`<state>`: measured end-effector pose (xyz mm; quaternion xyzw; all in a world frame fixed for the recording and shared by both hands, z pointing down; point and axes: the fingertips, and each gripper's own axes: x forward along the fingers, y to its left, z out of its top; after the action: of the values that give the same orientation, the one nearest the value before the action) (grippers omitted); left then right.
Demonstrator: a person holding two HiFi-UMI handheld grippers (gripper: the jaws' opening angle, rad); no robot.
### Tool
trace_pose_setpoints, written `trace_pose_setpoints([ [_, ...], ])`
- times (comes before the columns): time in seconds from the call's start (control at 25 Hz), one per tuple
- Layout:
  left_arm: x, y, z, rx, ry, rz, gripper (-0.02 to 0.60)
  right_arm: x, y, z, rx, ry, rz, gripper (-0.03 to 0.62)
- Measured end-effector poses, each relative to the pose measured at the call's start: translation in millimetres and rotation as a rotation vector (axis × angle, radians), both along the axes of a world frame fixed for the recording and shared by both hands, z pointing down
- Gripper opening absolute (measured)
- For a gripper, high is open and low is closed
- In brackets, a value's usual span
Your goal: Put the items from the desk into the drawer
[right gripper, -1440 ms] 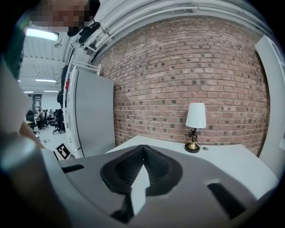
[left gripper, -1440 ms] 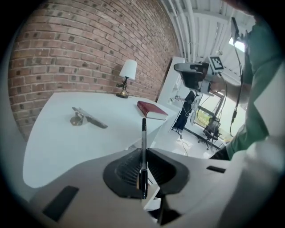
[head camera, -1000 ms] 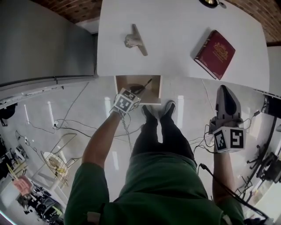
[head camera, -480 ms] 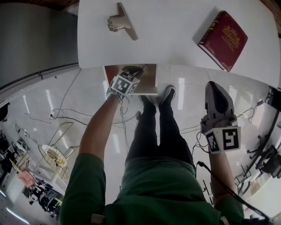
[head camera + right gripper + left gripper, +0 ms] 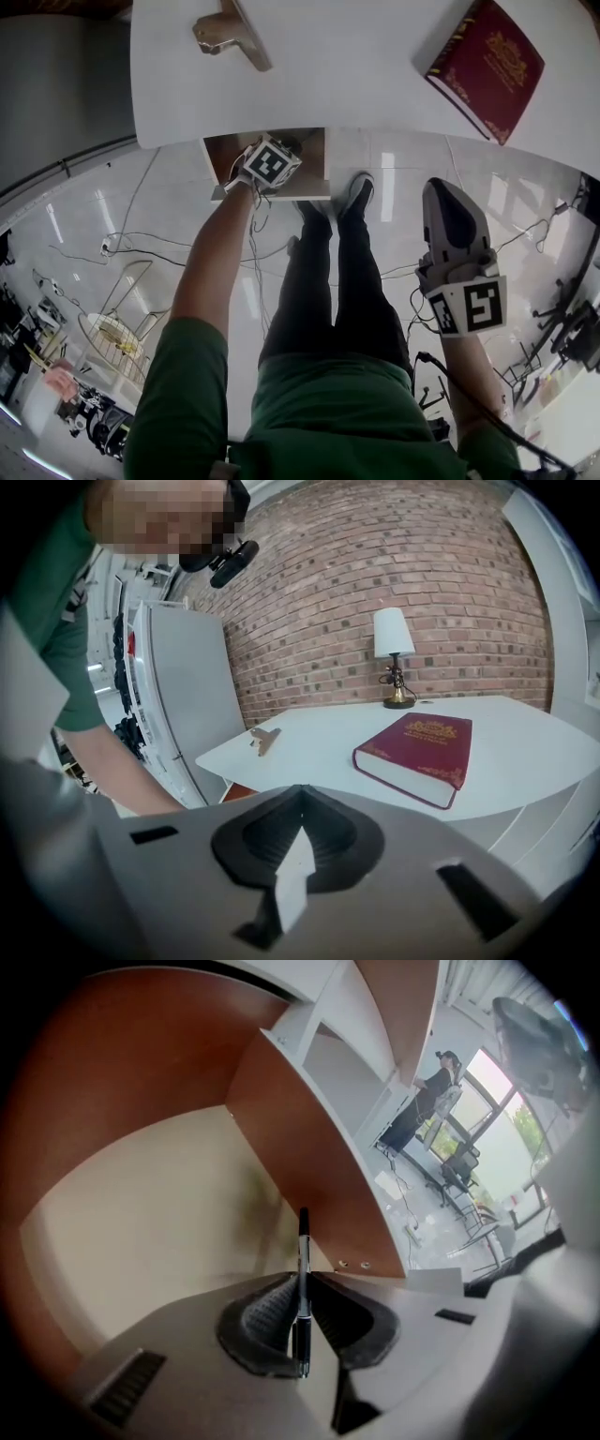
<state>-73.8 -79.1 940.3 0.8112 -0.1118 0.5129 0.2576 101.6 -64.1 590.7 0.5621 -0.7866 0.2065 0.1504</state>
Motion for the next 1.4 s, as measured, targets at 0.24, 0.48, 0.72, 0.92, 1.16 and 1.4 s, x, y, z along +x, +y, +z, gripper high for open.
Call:
trace_pose_setpoints([
  [0.24, 10, -5, 25, 0.031, -0.054, 0.069, 0.04, 7, 18, 27, -0.03, -0.014, 0.012, 0.005],
  [0.48, 17, 1, 43, 0.03, -0.077, 0.085, 0.04, 7, 32, 42, -0.052, -0.06, 0.033, 0.005],
  [0.72, 17, 1, 41, 0.037, -0.087, 0.083, 0.095, 8, 31, 42, -0.017, -0.083, 0.032, 0.005],
  [0.92, 12, -1, 29, 0.06, -0.089, 0.075, 0.114, 11, 28, 31, -0.006, -0.076, 0.034, 0.005],
  [1.16, 16, -22, -46, 0.229, -0.029, -0.051, 0.114, 14, 20, 0, 0.032, -0.065, 0.039, 0.005],
  [1.4, 24, -3, -198, 0.366, 0.192, -0.101, 0.103, 1, -2, -55, 0.085, -0.109, 0.026, 0.005],
])
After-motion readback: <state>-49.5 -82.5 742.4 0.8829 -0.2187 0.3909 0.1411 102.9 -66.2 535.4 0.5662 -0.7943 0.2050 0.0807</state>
